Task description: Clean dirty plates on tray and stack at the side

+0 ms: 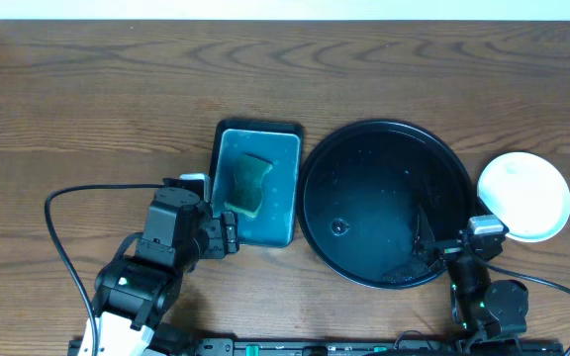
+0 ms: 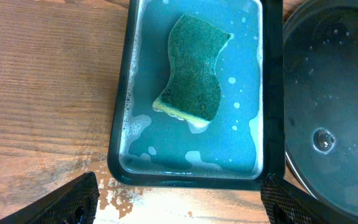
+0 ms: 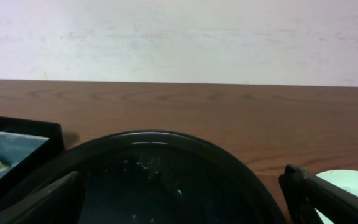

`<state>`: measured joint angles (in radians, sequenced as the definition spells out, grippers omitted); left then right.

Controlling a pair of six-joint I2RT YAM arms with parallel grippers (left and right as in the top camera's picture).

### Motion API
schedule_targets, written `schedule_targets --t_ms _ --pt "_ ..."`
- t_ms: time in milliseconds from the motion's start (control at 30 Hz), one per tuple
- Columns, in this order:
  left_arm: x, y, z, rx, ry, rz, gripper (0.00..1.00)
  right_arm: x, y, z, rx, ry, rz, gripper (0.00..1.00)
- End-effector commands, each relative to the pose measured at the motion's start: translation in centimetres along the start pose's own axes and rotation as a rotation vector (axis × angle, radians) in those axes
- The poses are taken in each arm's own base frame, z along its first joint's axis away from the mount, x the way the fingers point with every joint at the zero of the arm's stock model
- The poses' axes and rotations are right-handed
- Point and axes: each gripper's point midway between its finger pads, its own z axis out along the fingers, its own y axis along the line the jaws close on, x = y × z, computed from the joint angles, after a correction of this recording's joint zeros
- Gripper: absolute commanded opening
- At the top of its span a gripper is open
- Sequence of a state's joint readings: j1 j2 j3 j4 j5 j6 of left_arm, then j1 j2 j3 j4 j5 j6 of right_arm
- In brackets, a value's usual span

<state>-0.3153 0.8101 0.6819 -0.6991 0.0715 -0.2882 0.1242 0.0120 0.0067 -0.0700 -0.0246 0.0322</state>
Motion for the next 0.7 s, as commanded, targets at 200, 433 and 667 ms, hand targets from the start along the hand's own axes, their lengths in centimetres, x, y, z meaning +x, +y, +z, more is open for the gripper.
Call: schedule_targets --t_ms 200,433,667 --pt "0.1 0.4 0.1 -0.016 -0.002 -0.009 0.85 0.0 0.0 0.0 0.001 -0.001 -0.019 0.99" --pt "0.2 1.3 -1.0 -0.048 -0.053 0.02 0.85 0.0 0.0 0.0 0.001 -0.002 -0.019 0.99" --pt "0.9 3.0 -1.5 -0.025 -0.248 -0.03 0.85 0.0 0.0 0.0 0.001 -0.002 -0.02 0.99"
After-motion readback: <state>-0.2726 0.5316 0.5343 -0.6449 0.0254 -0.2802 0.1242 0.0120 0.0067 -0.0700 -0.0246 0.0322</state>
